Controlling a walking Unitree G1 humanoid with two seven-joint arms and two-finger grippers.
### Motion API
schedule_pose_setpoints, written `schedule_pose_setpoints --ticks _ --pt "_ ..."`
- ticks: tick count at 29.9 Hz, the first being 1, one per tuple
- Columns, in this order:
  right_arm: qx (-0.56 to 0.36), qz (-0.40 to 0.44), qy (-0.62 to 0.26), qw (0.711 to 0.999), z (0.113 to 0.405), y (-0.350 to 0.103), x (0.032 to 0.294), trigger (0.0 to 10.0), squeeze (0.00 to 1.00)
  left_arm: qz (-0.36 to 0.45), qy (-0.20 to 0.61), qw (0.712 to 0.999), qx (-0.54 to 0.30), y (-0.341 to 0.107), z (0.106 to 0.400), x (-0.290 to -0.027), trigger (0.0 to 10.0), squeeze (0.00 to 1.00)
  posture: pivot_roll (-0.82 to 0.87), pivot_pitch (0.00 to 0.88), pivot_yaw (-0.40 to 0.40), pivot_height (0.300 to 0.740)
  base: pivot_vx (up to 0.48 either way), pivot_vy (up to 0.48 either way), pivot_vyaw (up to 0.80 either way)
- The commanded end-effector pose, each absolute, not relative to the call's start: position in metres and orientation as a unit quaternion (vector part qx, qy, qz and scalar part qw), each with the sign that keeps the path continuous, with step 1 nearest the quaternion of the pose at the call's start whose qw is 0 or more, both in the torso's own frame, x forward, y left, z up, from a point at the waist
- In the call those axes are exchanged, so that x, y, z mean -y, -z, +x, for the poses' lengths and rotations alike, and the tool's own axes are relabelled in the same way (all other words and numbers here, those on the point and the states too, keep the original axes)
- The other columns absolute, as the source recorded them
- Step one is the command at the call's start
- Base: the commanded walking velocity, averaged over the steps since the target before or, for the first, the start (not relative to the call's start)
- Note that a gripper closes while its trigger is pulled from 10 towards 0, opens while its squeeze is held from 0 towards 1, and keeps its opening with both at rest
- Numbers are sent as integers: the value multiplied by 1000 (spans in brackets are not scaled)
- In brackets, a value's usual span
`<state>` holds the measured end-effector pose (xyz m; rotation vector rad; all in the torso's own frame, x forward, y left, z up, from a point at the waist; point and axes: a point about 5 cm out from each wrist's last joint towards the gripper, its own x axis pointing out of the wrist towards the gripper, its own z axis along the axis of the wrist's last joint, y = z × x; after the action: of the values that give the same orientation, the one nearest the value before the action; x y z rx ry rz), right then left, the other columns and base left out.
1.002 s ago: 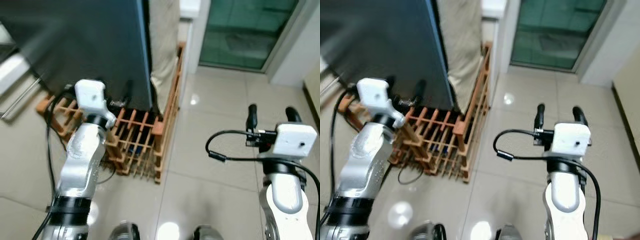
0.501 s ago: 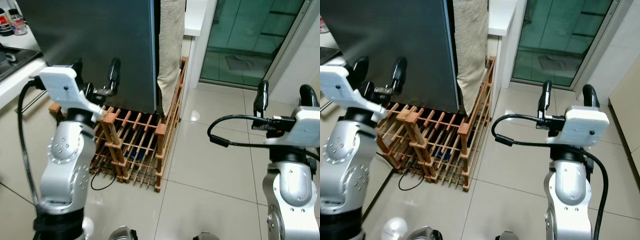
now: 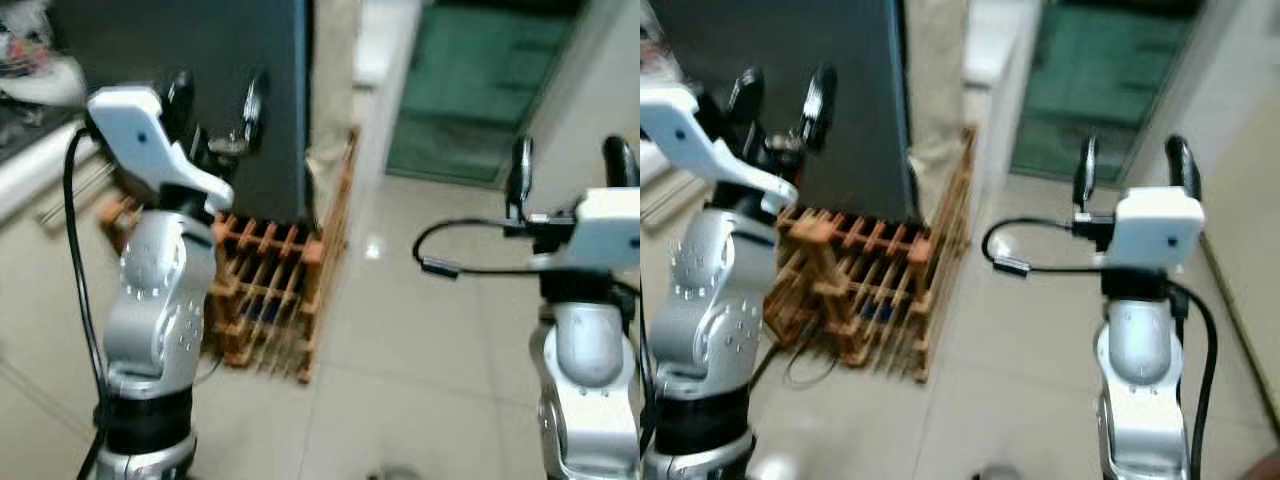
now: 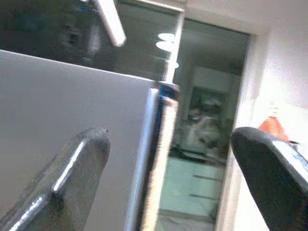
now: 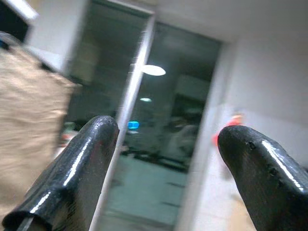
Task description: Restocking fridge
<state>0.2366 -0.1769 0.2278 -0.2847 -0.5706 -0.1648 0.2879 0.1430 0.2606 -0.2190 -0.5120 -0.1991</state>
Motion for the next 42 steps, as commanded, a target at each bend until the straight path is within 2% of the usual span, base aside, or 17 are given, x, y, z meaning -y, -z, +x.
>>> schedule_pose_setpoints --ticks 1,9,16,21,29,33,42 --pt "275 -151 87 946 241 -227 181 10000 0 -108 115 955 252 -261 289 -133 10000 0 -122 0 11 711 480 0 0" --pt "272 -143 84 948 245 -223 179 10000 0 -89 137 956 245 -260 290 -128 10000 0 -115 0 13 711 480 0 0" --pt "265 -139 81 951 246 -219 179 10000 0 -104 113 963 221 -253 297 -133 10000 0 -115 0 13 711 476 0 0" --pt "255 -139 74 954 248 -215 179 10000 0 -102 66 971 205 -252 307 -144 10000 0 -120 0 19 711 0 0 0" --pt "252 -139 70 955 249 -212 178 10000 0 -108 50 977 176 -245 317 -146 10000 0 -125 0 23 711 0 0 0" --pt "249 -139 67 956 250 -210 176 10000 0 -119 71 985 98 -227 335 -133 10000 0 -128 0 26 711 0 0 0" --pt "216 -126 72 965 248 -197 182 10000 0 -120 139 981 66 -224 348 -99 10000 0 -151 0 37 711 0 0 0"
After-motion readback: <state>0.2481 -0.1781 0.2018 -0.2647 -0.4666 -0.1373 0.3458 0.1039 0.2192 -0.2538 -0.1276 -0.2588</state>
